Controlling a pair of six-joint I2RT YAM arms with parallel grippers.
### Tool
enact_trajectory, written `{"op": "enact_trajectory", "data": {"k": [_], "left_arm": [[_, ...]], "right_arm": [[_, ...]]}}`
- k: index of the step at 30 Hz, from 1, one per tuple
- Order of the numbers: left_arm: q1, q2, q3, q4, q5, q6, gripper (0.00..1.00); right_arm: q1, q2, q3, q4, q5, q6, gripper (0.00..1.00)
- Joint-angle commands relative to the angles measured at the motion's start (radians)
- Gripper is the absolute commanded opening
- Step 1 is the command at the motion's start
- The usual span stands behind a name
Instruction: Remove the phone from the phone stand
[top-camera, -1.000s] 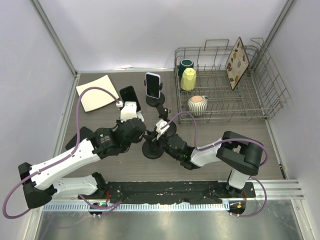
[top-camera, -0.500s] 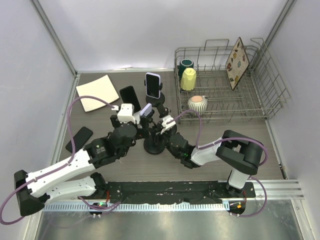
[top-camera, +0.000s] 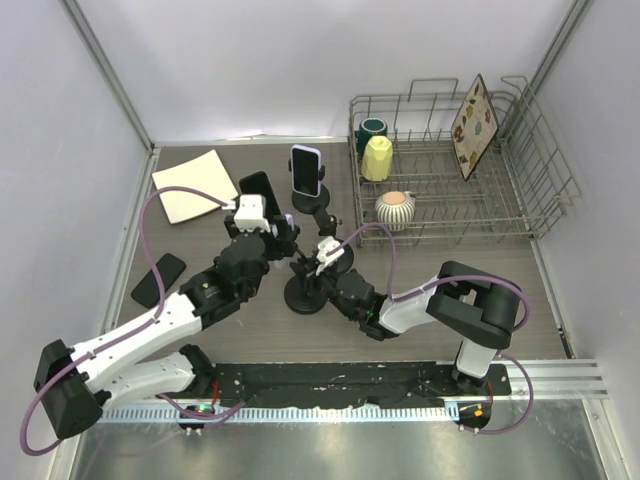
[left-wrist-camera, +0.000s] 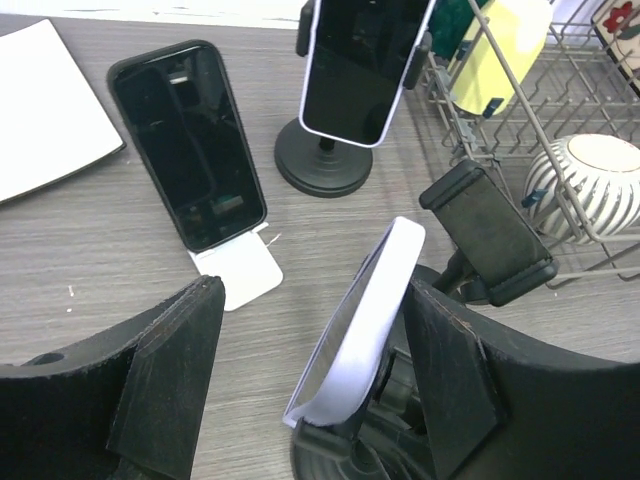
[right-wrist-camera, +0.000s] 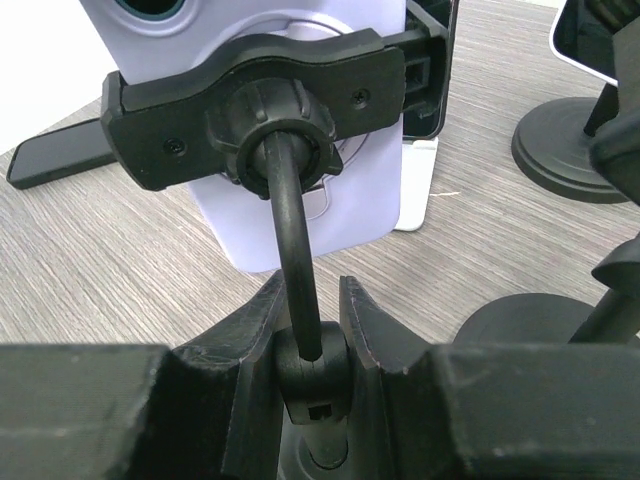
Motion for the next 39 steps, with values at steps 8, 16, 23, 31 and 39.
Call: {"op": "enact_trajectory", "data": {"k": [8,16,23,31,39], "left_arm": [[0.014,0.093,-0.046,0.223,0.059,0.076,0.65],[0.029,0.096,-0.086,0.307,0.044,0.068,0.52],[0.029,0.076,-0.104,0.307,0.065,0.056,0.25],[0.029,0.062,-0.107,0.289,0.085,0.051,0.0],[-0.014,0.071,-0.069,0.117,-0.062,-0.151,0.0]], "right_arm": [[0.022,0.032,0.0,0.025,-0.065,0.036,0.01],[0.025,0.038,0.0,0.029,-0.076,0.033,0.01],[0.025,0.045,0.0,0.034,-0.075,0.038,0.01],[0.024,0.052,-0.003,0.042,-0.036,0.053,0.01],[0.025,0.049,0.001,0.006,0.122,0.085,0.01]]}}
